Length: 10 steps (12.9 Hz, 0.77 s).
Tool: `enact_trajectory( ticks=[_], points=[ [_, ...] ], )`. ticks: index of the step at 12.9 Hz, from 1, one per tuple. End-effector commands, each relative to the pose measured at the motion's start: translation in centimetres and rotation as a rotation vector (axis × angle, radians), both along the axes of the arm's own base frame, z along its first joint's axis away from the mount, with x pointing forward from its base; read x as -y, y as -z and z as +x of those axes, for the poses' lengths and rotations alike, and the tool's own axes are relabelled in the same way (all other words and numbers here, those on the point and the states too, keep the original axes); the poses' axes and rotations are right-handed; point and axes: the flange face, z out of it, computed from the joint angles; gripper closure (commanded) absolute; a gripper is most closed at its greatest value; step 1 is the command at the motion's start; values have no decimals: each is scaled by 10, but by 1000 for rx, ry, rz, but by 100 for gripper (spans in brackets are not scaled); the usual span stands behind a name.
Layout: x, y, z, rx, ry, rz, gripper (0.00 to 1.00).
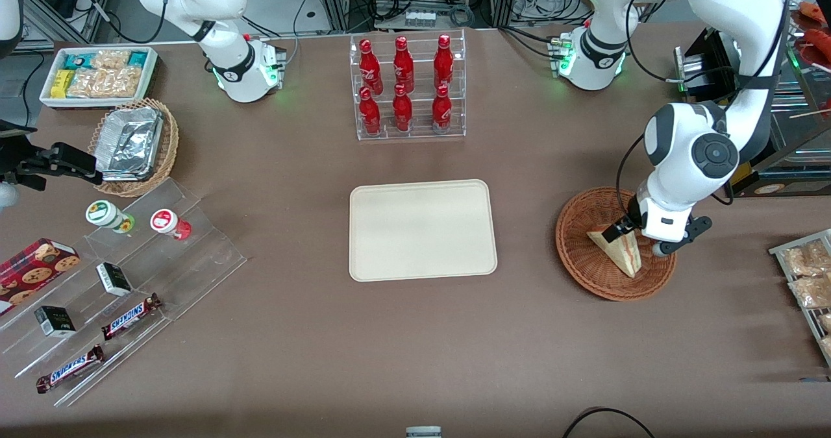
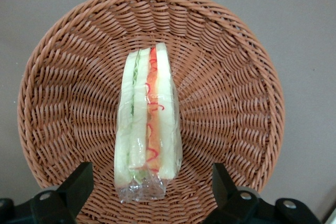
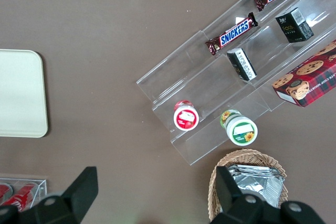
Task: Place sandwich from basket to tray
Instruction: 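Lower the open left gripper around the sandwich's wrapped edge and close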
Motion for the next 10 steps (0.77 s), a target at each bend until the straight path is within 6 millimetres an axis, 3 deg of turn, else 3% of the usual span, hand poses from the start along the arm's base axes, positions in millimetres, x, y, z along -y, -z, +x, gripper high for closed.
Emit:
enact_trajectory(
  ticks=[1,6,7,8,9,10],
  points=[
    [-2,11,-1,2,-7,17,0],
    [-12,30,1,-7,-20,21,1],
    [-12,32,1,-10,-20,21,6],
    [-12,32,1,-10,-20,21,27],
    [-12,33,1,-12,-20,21,59],
    [-13,32,1,-10,-23,21,80]
  ],
)
